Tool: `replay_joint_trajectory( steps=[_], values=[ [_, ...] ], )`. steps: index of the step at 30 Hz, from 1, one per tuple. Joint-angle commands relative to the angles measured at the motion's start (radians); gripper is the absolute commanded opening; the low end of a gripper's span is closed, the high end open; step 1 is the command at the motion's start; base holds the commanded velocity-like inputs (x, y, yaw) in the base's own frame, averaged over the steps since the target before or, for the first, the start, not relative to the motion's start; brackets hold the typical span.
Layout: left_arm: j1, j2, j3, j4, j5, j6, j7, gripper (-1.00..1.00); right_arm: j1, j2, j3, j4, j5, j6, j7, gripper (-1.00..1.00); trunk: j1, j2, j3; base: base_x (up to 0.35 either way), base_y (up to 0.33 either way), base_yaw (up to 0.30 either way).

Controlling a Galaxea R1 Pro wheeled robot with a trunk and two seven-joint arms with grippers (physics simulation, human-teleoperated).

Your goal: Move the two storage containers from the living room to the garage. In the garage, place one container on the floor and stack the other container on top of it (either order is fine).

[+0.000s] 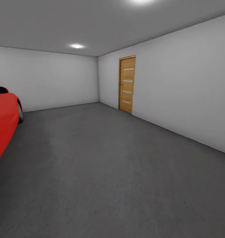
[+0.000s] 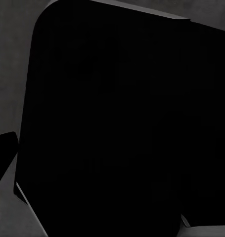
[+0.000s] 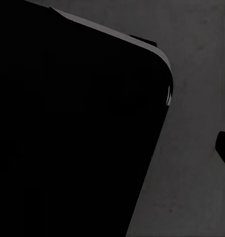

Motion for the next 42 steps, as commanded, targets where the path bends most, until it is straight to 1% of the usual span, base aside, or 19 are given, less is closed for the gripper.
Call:
replay_joint_trajectory(
  steps=[1,16,24,27,37,42],
  values=[
    [0.000,0.000,0.004,0.000,0.004,-0.001,0.001,1.00,0.000,0.000,0.001,0.000,0.002,-0.003,0.001,1.00,0.001,0.000,-0.001,0.322,0.000,0.000],
    [0.000,0.002,0.003,-0.001,0.003,0.005,0.000,1.00,0.000,-0.003,0.001,0.000,0.002,-0.006,0.001,1.00,0.001,0.000,-0.001,0.322,0.000,0.000],
    [0.000,0.009,0.004,-0.039,0.003,-0.003,0.000,1.00,0.000,0.000,-0.001,0.004,0.001,-0.005,-0.009,1.00,0.001,0.000,-0.001,0.322,0.000,0.000],
    [0.000,0.009,0.005,-0.042,0.004,-0.004,0.001,1.00,0.000,-0.003,-0.001,0.006,-0.004,-0.007,-0.014,1.00,0.001,0.000,-0.001,0.322,0.000,0.000],
    [0.000,0.010,0.004,-0.045,0.004,-0.005,0.001,1.00,0.000,-0.003,-0.001,0.005,0.006,-0.008,-0.015,1.00,0.001,0.000,-0.001,0.322,0.000,0.000],
    [0.000,0.009,0.003,-0.045,0.004,-0.005,0.001,1.00,0.000,-0.002,0.000,0.005,0.003,-0.006,-0.015,1.00,0.001,0.000,-0.001,0.322,0.000,0.000]
  ],
)
